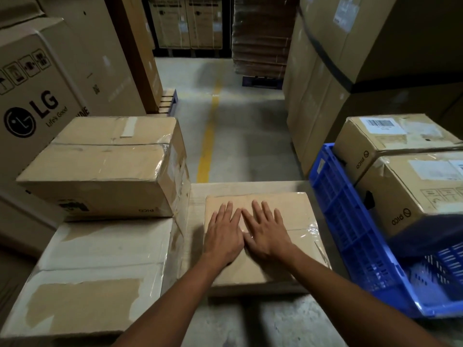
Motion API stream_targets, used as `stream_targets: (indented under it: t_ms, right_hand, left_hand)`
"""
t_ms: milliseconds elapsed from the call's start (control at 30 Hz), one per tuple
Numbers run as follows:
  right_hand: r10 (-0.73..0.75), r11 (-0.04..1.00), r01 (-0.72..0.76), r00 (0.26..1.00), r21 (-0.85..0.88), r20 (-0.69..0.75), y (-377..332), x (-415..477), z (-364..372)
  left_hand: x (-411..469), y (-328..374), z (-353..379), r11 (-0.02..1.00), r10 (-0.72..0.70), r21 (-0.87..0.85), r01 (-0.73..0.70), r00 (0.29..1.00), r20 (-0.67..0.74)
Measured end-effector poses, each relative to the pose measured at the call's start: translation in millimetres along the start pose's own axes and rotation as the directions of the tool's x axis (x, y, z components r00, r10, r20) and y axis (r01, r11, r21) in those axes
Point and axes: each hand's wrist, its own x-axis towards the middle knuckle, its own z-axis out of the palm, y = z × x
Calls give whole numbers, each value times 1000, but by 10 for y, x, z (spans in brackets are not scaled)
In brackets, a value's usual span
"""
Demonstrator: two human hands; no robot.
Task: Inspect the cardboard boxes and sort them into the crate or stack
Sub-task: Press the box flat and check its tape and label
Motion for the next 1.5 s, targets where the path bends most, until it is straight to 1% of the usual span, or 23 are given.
stream_targets:
  t_ms: [133, 200, 233, 300, 400, 500, 567, 633, 733, 800, 867, 1000, 1100, 1133, 1200, 1233, 1300, 1367, 1500]
  right_hand:
    - [-24, 998, 22, 999, 60, 39, 19, 58, -141]
    - [-32, 992, 28, 999, 121, 34, 102, 56, -231]
    - [-28, 987, 27, 1000, 159, 3, 153, 37, -261]
    - [-9, 981, 27, 996, 194, -94, 222, -43, -283]
    - [34, 984, -5, 986, 176, -161, 215, -266, -281]
    - [72, 989, -42, 976, 145, -205, 194, -546, -133]
    - [99, 987, -75, 981, 144, -167, 173, -698, 10]
    - [107, 987, -91, 987, 131, -123, 169, -763, 124]
    - [70, 995, -62, 992, 77, -105, 206, -703, 62]
    - [42, 998, -38, 994, 41, -103, 239, -683, -1]
    - [50, 996, -42, 993, 73, -111, 241, -729, -13]
    - [65, 986, -24, 967, 164, -246, 145, -1027, 73]
    - [62, 977, 26, 914, 211, -401, 103, -1257, 144]
    - [48, 977, 51, 894, 208, -445, 92, -1302, 148]
    - [-22, 987, 101, 859, 128, -511, 83, -1338, 139]
    - [-59, 989, 121, 861, 90, -506, 87, -1329, 121]
    - [-53, 984, 119, 907, 135, -418, 128, -1291, 94]
    - [10, 982, 54, 940, 180, -340, 203, -1291, 91]
    - [141, 976, -90, 956, 198, -259, 278, -1413, 148]
  left_hand:
    - [56, 70, -83, 999, -35, 15, 35, 999, 27]
    - [63, 146, -89, 998, -61, 20, 60, 997, 46]
    - [59, 202, -88, 998, -57, 18, 56, 997, 58]
    - [27, 324, -64, 1000, -4, -24, 5, 998, 58]
    - [-82, 497, 28, 992, 93, -83, -90, 995, 43]
    - [-293, 614, 159, 989, 110, -105, -105, 993, 44]
    - [-404, 652, 237, 992, 117, -58, -115, 992, 38]
    - [-441, 674, 269, 995, 95, -8, -95, 995, 37]
    - [-418, 680, 195, 996, 84, -10, -83, 992, 99]
    - [-395, 657, 151, 995, 94, -22, -93, 992, 84]
    - [-418, 682, 104, 995, 96, -32, -94, 992, 78]
    - [-593, 814, 1, 995, 95, -24, -93, 993, 67]
    - [-829, 898, 8, 995, 99, -7, -99, 994, 50]
    - [-883, 918, 26, 995, 96, 5, -97, 993, 62]
    - [-916, 949, 97, 995, 90, 31, -93, 991, 96]
    - [-910, 961, 121, 996, 77, 37, -82, 991, 111]
    - [-888, 976, 131, 996, 66, 49, -72, 991, 113]
    - [-875, 997, 137, 996, 82, 38, -86, 991, 103]
    - [-871, 1106, 179, 988, 151, -54, -145, 981, 120]
